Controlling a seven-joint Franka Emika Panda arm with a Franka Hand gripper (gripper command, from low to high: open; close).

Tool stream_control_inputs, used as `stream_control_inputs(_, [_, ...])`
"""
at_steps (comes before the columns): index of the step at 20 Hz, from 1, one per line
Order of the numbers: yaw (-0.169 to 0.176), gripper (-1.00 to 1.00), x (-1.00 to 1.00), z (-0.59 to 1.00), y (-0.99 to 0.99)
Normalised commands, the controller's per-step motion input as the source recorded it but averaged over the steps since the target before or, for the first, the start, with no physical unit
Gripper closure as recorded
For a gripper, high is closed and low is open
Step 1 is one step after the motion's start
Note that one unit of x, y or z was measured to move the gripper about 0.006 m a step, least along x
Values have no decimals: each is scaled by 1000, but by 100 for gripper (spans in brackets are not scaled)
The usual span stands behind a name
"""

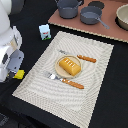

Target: Place the bread, butter, and milk from the table onto the serving area.

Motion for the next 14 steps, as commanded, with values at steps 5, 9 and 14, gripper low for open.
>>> stream_control_inputs(5, [0, -100, -166, -374, -38])
stream_control_inputs(9, [1, 100, -136, -232, -6])
stream_control_inputs(14, [5, 100, -93, -161, -20])
